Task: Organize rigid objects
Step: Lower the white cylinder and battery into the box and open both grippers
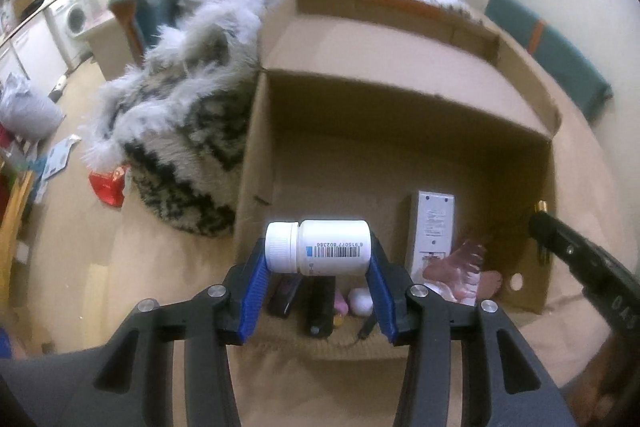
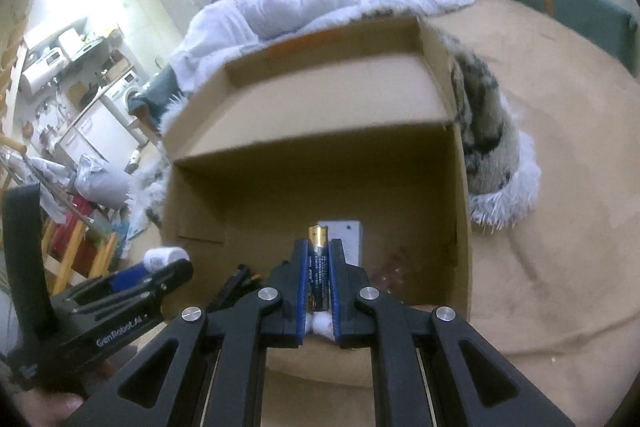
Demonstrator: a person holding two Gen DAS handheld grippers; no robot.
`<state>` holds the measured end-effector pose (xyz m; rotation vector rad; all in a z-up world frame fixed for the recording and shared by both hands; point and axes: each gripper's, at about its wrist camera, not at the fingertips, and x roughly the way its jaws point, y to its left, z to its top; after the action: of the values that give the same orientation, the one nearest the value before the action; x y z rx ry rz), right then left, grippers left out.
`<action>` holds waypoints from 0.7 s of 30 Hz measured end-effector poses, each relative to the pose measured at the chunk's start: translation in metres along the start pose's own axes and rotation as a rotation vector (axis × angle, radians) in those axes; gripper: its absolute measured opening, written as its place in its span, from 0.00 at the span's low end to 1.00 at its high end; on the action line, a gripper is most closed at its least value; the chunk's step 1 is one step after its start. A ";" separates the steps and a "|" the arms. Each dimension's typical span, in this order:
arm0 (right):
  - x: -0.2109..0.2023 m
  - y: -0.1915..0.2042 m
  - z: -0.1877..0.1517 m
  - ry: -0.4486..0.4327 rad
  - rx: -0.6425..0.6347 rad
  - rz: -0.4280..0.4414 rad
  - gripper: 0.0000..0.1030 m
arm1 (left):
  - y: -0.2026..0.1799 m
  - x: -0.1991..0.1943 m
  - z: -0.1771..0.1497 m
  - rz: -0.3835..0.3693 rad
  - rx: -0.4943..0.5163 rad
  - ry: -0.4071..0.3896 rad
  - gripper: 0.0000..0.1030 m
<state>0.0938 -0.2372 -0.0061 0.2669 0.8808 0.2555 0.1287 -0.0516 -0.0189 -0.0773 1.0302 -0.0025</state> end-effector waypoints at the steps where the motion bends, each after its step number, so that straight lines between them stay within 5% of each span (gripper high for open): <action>1: 0.005 -0.004 -0.002 0.011 0.011 -0.002 0.11 | -0.002 0.008 0.001 0.003 0.000 0.011 0.42; 9: 0.046 -0.022 -0.011 0.137 0.047 -0.044 0.11 | -0.017 0.040 0.006 0.024 0.052 0.034 0.42; 18: 0.050 -0.025 -0.009 0.132 0.067 -0.064 0.11 | -0.024 0.051 0.002 0.054 0.072 0.071 0.42; 21: 0.044 -0.029 -0.009 0.118 0.085 -0.058 0.27 | -0.029 0.047 0.000 0.071 0.101 0.063 0.50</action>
<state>0.1171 -0.2486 -0.0531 0.3073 1.0158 0.1810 0.1538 -0.0826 -0.0573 0.0518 1.0942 0.0075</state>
